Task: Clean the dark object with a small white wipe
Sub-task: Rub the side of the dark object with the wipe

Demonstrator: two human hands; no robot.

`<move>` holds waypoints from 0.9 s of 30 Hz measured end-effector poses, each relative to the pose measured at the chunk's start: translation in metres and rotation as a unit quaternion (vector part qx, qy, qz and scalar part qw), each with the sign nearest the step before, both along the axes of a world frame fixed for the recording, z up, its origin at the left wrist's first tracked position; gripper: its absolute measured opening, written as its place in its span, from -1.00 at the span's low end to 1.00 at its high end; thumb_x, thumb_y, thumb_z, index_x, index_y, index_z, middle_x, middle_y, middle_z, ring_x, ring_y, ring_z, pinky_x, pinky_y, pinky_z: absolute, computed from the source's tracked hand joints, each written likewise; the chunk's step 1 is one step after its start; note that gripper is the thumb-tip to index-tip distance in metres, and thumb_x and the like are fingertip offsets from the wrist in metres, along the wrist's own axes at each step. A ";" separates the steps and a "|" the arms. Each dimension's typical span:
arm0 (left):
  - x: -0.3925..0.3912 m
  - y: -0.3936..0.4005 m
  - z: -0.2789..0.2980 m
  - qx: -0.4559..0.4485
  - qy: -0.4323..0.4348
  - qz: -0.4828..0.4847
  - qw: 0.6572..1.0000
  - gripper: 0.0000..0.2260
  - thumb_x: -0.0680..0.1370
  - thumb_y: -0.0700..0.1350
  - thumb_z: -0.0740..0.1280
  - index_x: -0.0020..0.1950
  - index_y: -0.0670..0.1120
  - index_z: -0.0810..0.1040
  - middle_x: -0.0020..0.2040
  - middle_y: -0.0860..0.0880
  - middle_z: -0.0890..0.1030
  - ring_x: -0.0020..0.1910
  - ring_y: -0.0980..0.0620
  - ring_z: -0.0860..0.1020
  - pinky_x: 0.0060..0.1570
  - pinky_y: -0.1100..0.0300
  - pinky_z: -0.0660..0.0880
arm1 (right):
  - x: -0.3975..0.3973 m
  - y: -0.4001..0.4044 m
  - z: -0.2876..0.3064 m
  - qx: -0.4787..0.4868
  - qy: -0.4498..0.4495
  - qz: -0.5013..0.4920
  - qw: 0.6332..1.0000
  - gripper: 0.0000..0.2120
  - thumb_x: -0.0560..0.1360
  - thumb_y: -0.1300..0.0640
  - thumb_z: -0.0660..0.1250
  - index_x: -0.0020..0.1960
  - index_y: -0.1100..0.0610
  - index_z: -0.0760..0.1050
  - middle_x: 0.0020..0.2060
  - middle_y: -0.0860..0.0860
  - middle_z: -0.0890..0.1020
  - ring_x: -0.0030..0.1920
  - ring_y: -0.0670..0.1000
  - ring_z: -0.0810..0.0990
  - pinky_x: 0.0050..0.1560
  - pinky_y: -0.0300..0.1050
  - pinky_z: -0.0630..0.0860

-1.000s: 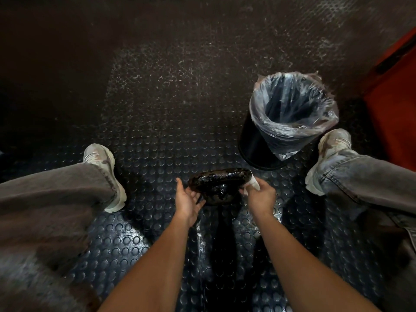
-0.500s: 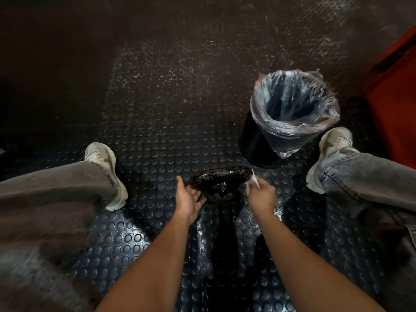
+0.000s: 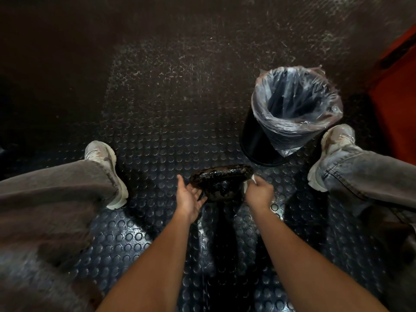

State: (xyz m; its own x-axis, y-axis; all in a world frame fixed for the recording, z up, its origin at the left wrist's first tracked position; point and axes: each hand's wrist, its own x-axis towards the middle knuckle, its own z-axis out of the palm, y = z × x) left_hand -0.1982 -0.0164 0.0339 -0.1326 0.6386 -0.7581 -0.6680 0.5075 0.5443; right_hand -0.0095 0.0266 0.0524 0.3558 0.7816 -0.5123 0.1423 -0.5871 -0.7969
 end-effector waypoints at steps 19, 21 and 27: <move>0.003 -0.002 -0.001 0.000 0.019 -0.002 1.000 -0.35 0.62 0.38 -0.11 0.20 -0.03 0.57 0.07 -0.03 0.70 0.16 0.02 0.56 0.46 -0.12 0.29 | 0.002 -0.002 0.033 0.092 -0.074 0.031 0.993 -0.62 0.63 0.31 0.23 0.32 -0.01 0.61 0.14 -0.07 0.69 -0.16 -0.19 0.59 -0.12 -0.44 0.50; 0.005 -0.002 0.000 -0.001 0.020 0.001 1.000 -0.36 0.63 0.38 -0.12 0.17 -0.02 0.58 0.01 -0.01 0.67 0.10 0.06 0.56 0.44 -0.10 0.28 | 0.001 -0.013 0.039 0.168 -0.114 0.062 0.977 -0.60 0.60 0.36 0.26 0.31 0.01 0.61 0.17 -0.08 0.68 -0.01 -0.19 0.65 0.06 -0.36 0.58; 0.004 -0.002 -0.003 0.003 0.014 0.000 1.000 -0.34 0.61 0.40 -0.11 0.21 -0.02 0.58 0.10 -0.01 0.66 0.19 0.04 0.54 0.46 -0.11 0.28 | -0.019 -0.037 0.015 0.084 -0.123 0.004 0.989 -0.63 0.61 0.30 0.28 0.38 0.09 0.55 -0.04 0.11 0.72 -0.08 0.08 0.68 -0.04 -0.11 0.61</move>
